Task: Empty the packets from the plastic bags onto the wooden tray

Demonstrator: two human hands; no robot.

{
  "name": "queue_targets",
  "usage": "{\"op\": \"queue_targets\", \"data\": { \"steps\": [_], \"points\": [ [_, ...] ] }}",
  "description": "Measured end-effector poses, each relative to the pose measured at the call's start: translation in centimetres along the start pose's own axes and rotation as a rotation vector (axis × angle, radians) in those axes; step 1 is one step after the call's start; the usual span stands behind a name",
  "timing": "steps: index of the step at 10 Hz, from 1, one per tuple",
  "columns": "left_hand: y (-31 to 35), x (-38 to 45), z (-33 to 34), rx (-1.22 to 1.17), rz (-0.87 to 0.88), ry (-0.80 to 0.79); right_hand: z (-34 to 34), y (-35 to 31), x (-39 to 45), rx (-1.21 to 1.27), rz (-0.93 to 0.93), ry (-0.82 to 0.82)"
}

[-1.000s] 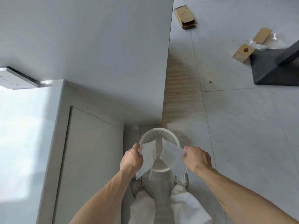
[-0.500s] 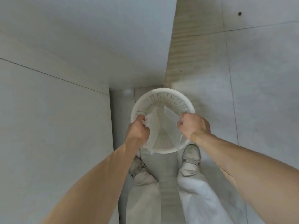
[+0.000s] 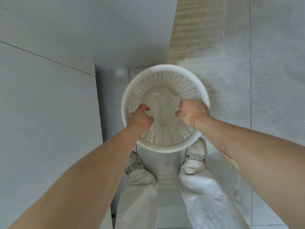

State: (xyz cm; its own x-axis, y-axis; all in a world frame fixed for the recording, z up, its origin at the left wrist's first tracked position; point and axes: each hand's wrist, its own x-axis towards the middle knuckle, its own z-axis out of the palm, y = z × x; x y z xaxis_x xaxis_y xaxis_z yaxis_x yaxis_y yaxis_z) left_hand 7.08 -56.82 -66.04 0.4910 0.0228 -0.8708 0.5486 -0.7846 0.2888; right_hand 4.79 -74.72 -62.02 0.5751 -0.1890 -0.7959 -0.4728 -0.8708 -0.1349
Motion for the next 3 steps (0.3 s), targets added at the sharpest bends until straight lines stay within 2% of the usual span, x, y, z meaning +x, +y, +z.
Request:
{"op": "queue_targets", "data": {
  "steps": [3],
  "points": [
    [1.8, -5.0, -2.6, 0.005, -0.026, -0.056, -4.7, -0.6, -5.0, -0.075, 0.009, -0.073]
  ]
}}
